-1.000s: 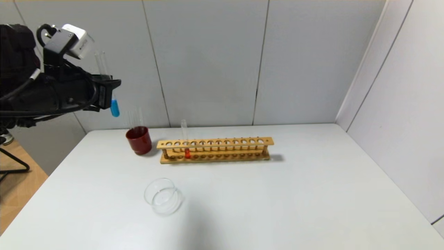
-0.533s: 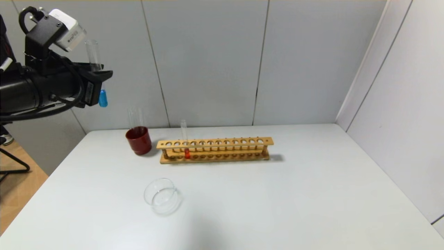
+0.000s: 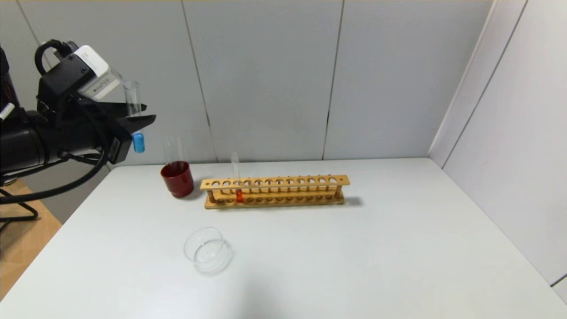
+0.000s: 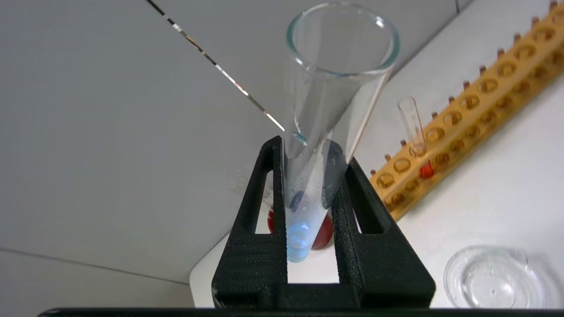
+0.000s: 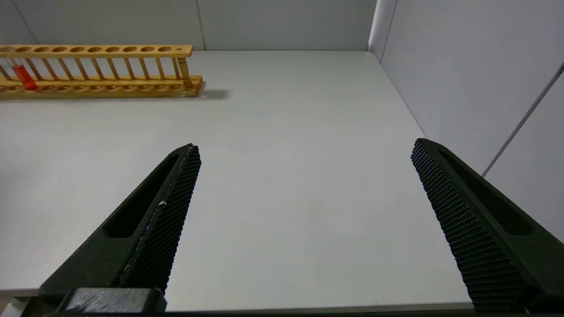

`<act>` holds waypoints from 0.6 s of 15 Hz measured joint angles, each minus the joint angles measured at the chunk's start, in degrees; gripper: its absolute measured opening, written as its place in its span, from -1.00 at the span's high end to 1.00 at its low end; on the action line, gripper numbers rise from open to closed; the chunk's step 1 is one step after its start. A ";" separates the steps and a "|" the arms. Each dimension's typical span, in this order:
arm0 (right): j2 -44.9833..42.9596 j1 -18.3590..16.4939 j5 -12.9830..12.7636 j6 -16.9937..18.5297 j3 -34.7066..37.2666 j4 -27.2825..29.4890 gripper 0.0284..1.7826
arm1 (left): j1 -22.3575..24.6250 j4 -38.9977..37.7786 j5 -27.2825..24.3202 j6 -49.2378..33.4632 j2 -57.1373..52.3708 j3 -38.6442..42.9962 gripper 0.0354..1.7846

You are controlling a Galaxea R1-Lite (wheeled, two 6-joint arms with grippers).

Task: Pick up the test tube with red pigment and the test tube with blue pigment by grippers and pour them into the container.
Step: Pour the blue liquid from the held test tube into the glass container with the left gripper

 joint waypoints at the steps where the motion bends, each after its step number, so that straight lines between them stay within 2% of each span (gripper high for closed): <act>1: 0.00 0.00 0.00 0.00 0.00 0.00 -0.96 | 0.33 -0.65 -1.44 2.23 -0.29 1.22 0.65; 4: 0.00 0.00 0.01 0.00 0.00 0.00 -0.96 | 2.50 0.90 -8.98 8.84 -1.05 2.71 0.65; 7: 0.00 0.00 0.04 0.00 0.00 0.00 -0.96 | 6.42 5.45 -9.45 18.93 -1.24 3.04 0.65; 9: 0.00 0.00 0.01 0.00 0.00 0.00 -0.96 | 8.25 5.80 -8.66 24.03 -1.32 3.39 0.65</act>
